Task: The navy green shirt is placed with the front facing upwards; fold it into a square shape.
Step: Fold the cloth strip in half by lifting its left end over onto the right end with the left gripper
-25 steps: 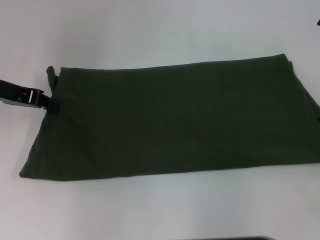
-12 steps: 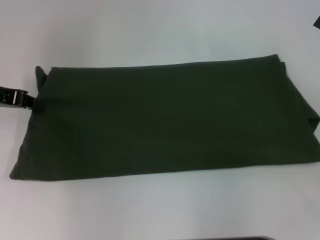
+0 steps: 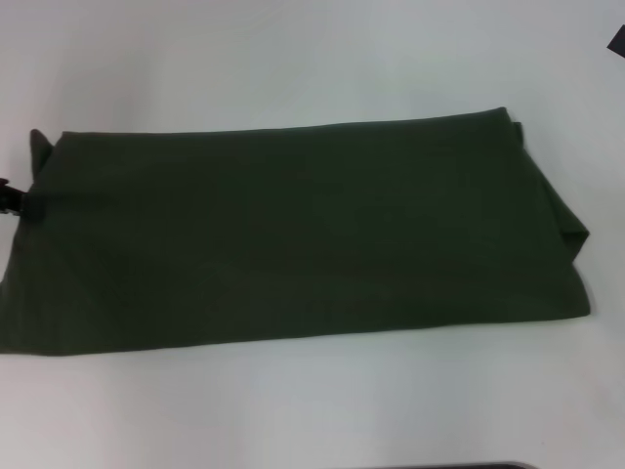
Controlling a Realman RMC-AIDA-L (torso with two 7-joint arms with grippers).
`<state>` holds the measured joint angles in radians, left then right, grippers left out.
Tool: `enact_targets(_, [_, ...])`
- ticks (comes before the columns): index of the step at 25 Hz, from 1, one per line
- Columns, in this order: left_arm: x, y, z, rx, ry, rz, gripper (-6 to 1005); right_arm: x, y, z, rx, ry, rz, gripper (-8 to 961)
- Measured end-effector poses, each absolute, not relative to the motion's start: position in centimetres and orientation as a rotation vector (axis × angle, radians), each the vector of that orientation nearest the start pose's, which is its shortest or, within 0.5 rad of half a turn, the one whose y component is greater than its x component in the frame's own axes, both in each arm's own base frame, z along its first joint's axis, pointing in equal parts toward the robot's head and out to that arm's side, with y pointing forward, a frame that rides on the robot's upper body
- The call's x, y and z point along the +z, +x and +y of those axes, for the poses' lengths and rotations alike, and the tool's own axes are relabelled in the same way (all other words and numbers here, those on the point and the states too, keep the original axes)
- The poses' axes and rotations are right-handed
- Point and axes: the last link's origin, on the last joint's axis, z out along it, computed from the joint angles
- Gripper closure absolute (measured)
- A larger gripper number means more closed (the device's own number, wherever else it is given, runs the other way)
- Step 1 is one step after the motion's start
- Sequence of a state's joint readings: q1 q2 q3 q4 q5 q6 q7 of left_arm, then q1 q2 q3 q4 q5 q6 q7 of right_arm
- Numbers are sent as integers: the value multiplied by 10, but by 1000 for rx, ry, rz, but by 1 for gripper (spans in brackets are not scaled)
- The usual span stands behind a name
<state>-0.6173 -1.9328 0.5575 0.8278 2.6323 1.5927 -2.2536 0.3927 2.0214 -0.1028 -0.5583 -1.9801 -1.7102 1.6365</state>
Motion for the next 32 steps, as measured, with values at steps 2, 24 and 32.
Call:
enact_targets(2, [90, -327, 344, 21, -2289, -1614, 974, 81, 336, 286, 1214, -2043, 1177, 409])
enact_targets(24, [90, -308, 338, -69, -2356, -1607, 975, 53, 321, 294, 1114, -2214, 1175, 414])
enact_targets(32, [90, -290, 334, -206, -2423, -1580, 976, 7, 296, 305, 970, -2448, 1126, 418])
